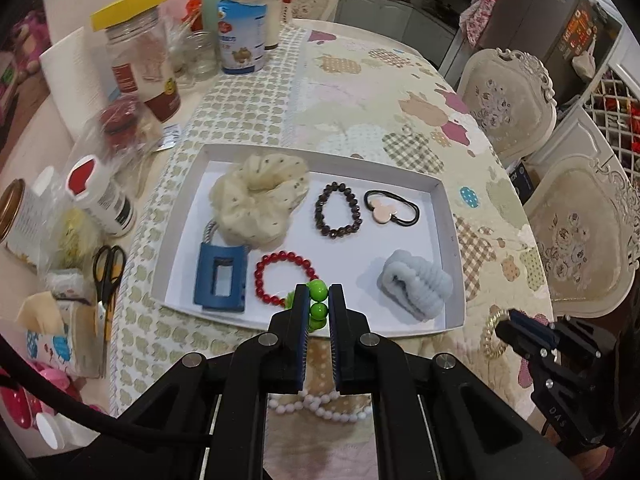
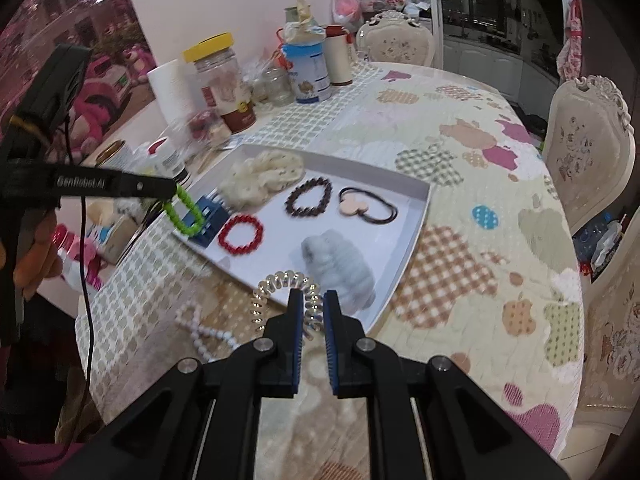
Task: Organize jewelry
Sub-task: 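Carry the green bracelet with the left gripper while the right gripper carries the gold coil tie into the tray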
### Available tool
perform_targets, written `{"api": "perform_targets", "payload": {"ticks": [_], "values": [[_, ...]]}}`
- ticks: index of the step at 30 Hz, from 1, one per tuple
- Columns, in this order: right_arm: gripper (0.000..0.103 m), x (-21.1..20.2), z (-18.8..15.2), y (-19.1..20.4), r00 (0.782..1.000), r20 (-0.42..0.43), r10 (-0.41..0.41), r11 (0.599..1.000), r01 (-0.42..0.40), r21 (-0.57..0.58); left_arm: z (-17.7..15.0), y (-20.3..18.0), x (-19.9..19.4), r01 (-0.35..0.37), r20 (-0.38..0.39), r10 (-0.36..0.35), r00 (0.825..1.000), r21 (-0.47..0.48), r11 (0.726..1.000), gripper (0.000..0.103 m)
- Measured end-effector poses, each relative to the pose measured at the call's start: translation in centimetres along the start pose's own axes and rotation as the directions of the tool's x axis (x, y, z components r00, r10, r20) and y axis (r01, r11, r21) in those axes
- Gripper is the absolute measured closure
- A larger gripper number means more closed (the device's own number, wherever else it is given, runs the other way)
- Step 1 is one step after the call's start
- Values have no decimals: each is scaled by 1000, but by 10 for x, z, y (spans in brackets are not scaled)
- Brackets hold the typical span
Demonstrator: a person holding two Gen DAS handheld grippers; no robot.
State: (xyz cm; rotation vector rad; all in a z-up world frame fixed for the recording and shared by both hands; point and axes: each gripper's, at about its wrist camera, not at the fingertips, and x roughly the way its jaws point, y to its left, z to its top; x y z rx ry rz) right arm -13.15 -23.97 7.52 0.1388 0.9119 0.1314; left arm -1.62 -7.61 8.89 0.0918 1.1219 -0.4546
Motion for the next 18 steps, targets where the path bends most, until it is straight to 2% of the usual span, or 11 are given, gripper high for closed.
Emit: {"api": "perform_targets", "payload": {"ticks": [8,18], "values": [[93,16,22,-20,1000,9,-19,999,19,37,9,-25,21,-8,-13,8,1000,48,999,103],[93,42,42,-40,1000,-6,-29,997,29,76,16,-49,58,27,-65,-22,998,75,997,103]]}}
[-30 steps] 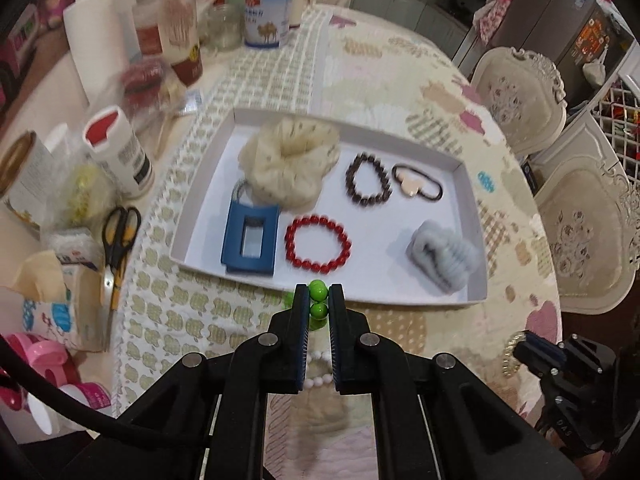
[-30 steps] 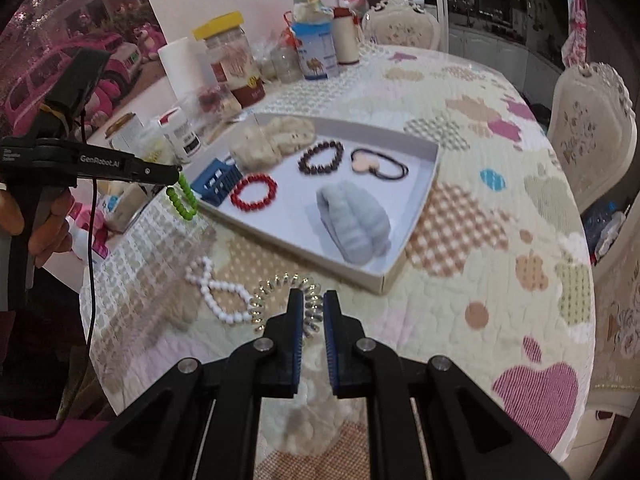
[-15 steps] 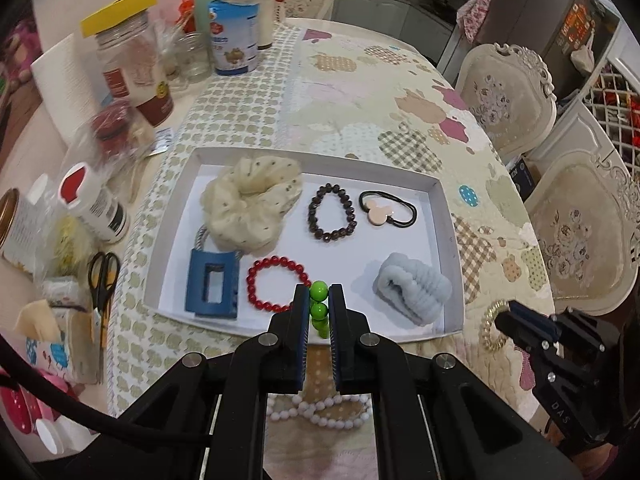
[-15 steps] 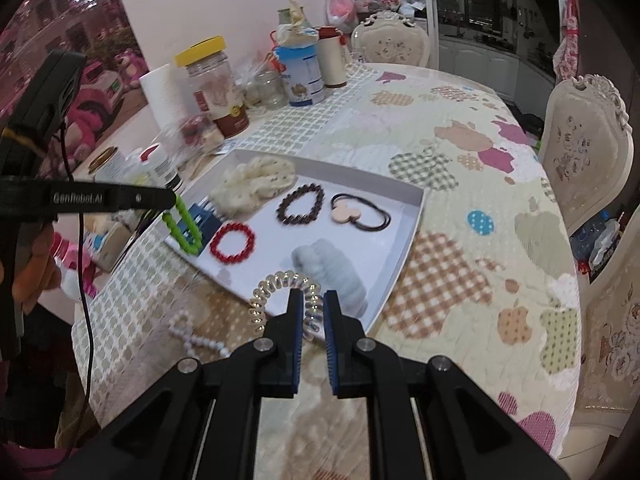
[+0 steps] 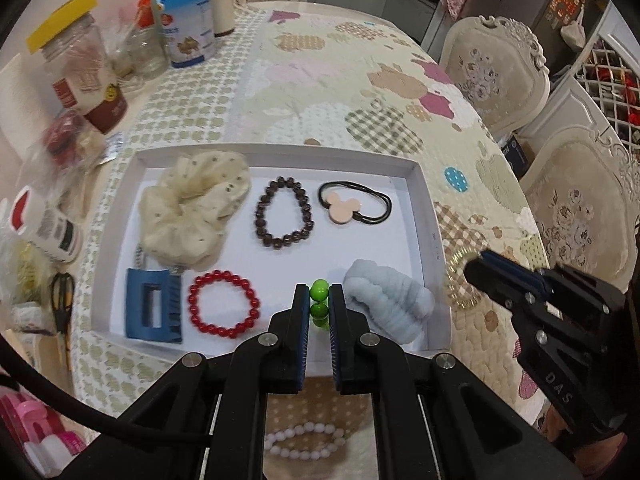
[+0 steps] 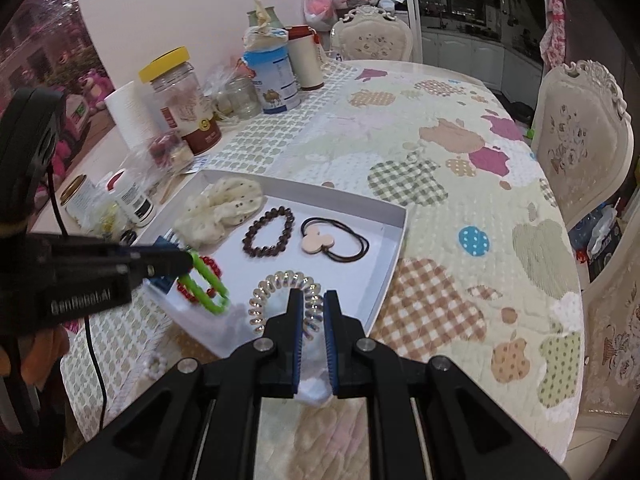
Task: Organize jewelry
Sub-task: 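Carry the green bracelet with the left gripper while the right gripper carries the gold coil tie into the tray, then open the left gripper to drop the green bracelet while the right gripper releases the gold coil tie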
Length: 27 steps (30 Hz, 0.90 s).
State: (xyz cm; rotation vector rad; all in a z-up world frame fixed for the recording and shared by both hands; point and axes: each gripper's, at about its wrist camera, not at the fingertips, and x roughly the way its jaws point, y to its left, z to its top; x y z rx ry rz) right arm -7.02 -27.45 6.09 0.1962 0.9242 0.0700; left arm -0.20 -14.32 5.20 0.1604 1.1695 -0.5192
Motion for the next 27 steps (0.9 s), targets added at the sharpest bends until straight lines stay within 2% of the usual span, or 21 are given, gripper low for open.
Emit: {"api": "perform_targets", "payload": {"ticks": [6,12,21,27], "values": [[93,21,9,-12,999,-32,2,1000,-2,24,1,4,22,-5,-34,4,999,-12,1000,103],[93,36,18,-14,999,-52,7,1000,-6,21,0,21,34,-42,-41,40,998,-36,998,103],[93,73,37,4,994,-102,44,999,-46,-11,-10,57,49,-92,-71,85,994,-101,991,103],[93,106,40,16,986,-156,52,998,-57,-28,-14,62,53,-104,-63,98,993,-110,988,103]]}}
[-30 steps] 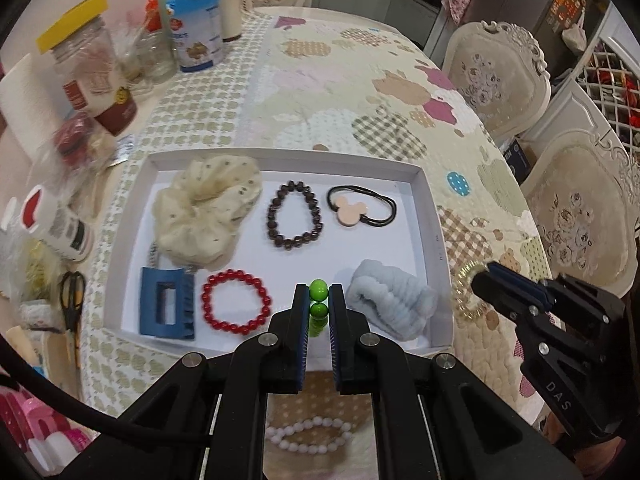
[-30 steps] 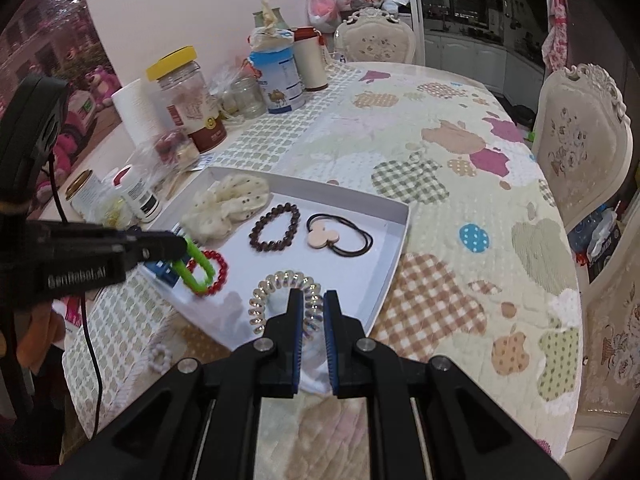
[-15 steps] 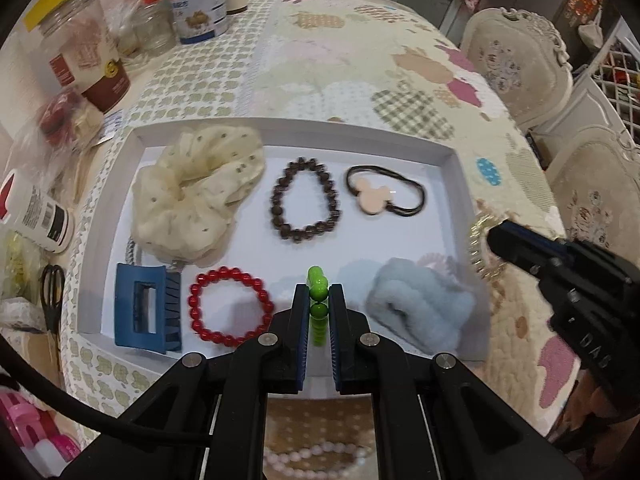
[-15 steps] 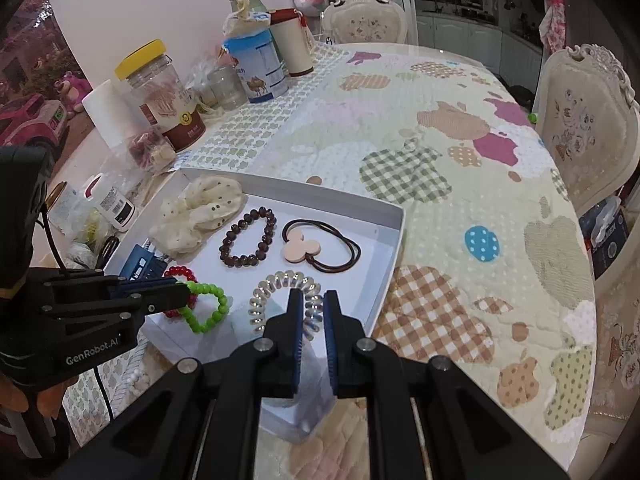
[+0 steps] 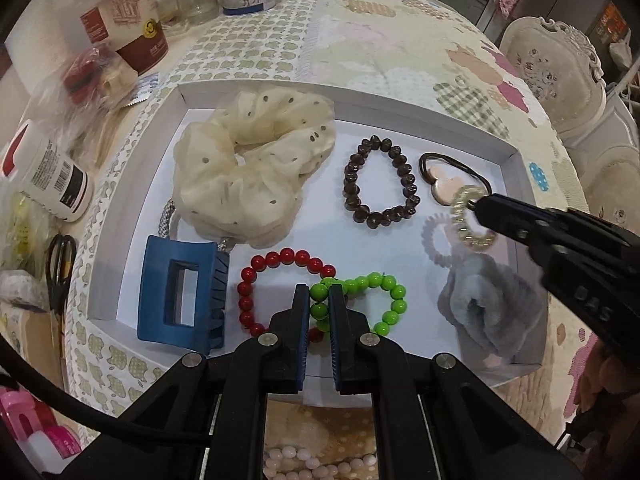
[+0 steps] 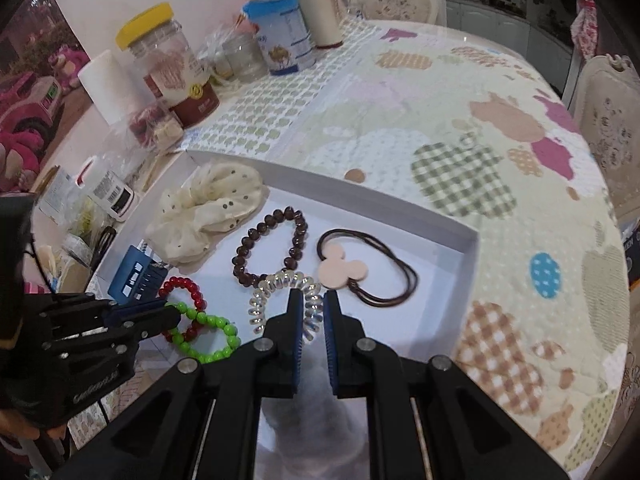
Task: Organize jewelry
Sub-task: 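Open the left gripper to drop the green bracelet while the right gripper releases the gold coil tie, then withdraw both grippers from the tray toward the white bead strand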
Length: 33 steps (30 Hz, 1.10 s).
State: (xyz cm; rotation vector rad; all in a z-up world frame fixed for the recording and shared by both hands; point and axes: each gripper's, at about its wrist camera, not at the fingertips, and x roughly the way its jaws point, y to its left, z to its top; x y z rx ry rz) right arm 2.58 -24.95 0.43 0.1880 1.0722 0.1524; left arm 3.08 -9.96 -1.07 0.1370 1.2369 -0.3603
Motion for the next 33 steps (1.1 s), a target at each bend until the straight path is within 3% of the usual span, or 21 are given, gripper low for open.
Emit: {"api": "perform_targets", "payload": {"ticks": [6,9,12,14,16,33], "values": [[93,24,-2,3,998,-48,-26,1000,26,-17,-2,2,1,-13,20,13,1000,-13,1000,102],[93,33,-5,-1,996,-73,-46,999,46,-5,-1,3,1,-26,33,26,999,-17,1000,86],[91,33,-5,-4,997,-61,-45,999,46,7,-1,3,-2,-29,50,30,998,-21,999,79],[75,30,-5,-5,996,-59,-60,998,60,12,-1,1,-4,-41,63,42,997,-15,999,77],[67,23,-6,-7,997,-46,-55,998,56,28,-2,0,-7,-53,83,54,995,-16,998,76],[54,-80,-46,20,991,123,-45,998,39,48,-30,-4,-61,-112,209,110,972,-2,994,76]]}}
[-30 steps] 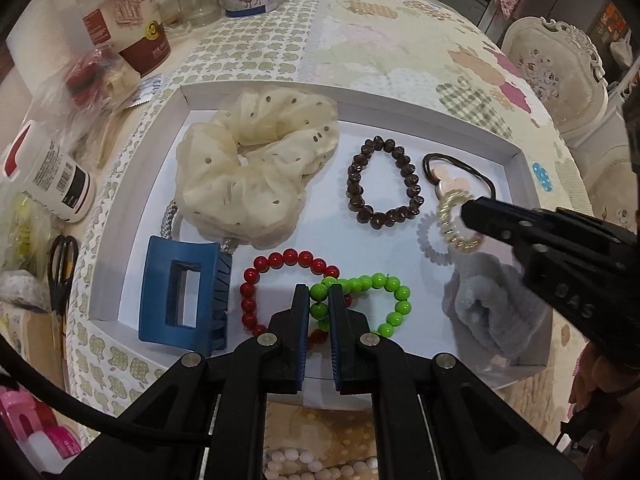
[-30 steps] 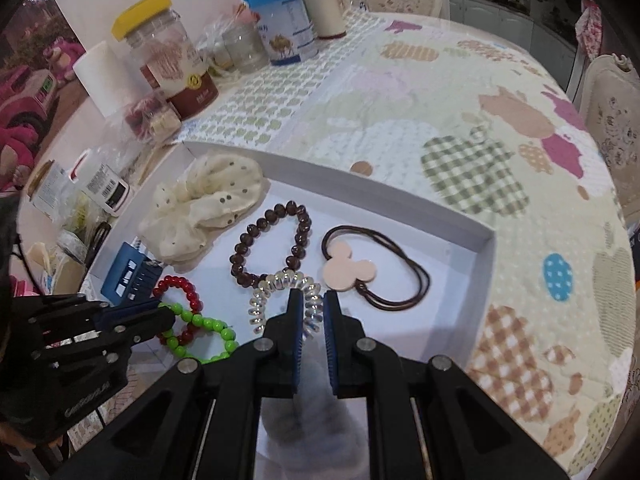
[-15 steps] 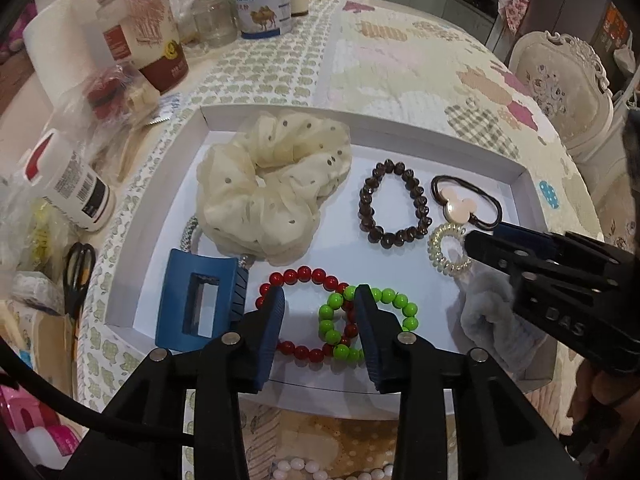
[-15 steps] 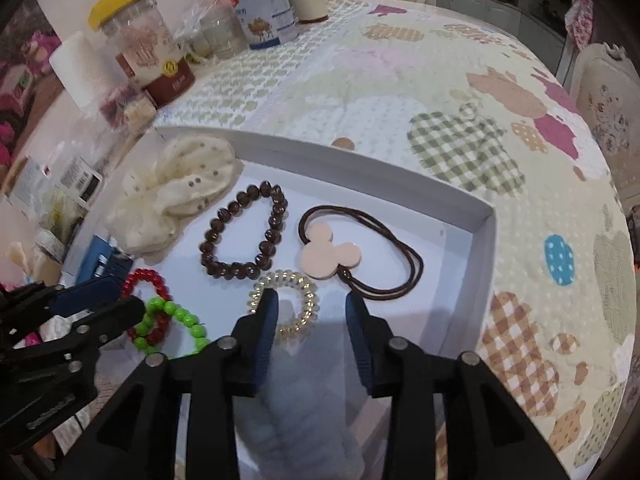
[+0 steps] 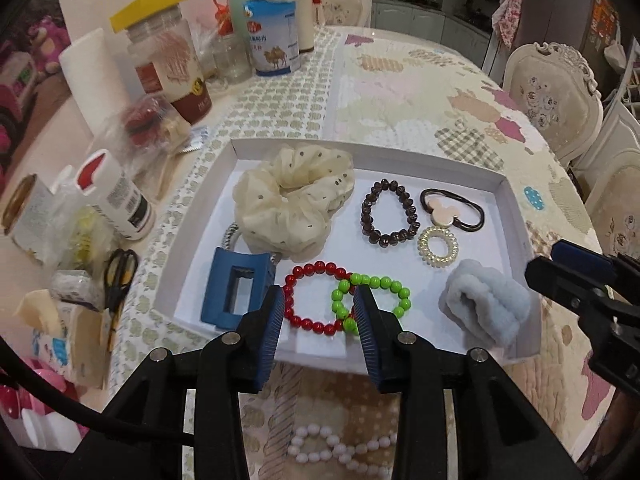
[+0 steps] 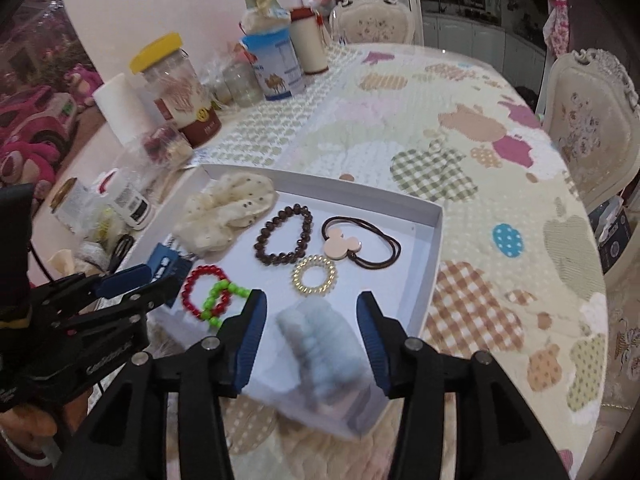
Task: Organize jewelry
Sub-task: 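Withdraw both grippers from the tray toward the white bead strand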
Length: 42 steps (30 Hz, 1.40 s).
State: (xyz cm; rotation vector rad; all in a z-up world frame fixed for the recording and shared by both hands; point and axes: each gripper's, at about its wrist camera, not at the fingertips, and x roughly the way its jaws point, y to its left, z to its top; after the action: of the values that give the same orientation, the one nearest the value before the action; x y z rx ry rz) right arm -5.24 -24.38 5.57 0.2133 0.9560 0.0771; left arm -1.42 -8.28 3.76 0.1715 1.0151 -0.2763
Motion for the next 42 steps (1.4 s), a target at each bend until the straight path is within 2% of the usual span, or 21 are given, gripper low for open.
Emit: {"api": "perform_targets", "payload": {"ticks": [14,27,35,42], "values": [[50,-66,-47,26,998,60,-2,998,7,-67,-37,-1,-58,-41,88,41,995,-3,999,76],[49,-81,-83,46,999,30,31,992,-27,-124,-67,7,-95,-63,135,69,988,-47,997,76],[49,-77,-98,57,999,-3,43,989,-43,-143,-84,21,-98,-73,114,80,990,-69,995,76],[49,-68,-107,65,998,-35,46,986,-51,-162,-99,59,-87,-16,47,24,999,-160,987,76]]}}
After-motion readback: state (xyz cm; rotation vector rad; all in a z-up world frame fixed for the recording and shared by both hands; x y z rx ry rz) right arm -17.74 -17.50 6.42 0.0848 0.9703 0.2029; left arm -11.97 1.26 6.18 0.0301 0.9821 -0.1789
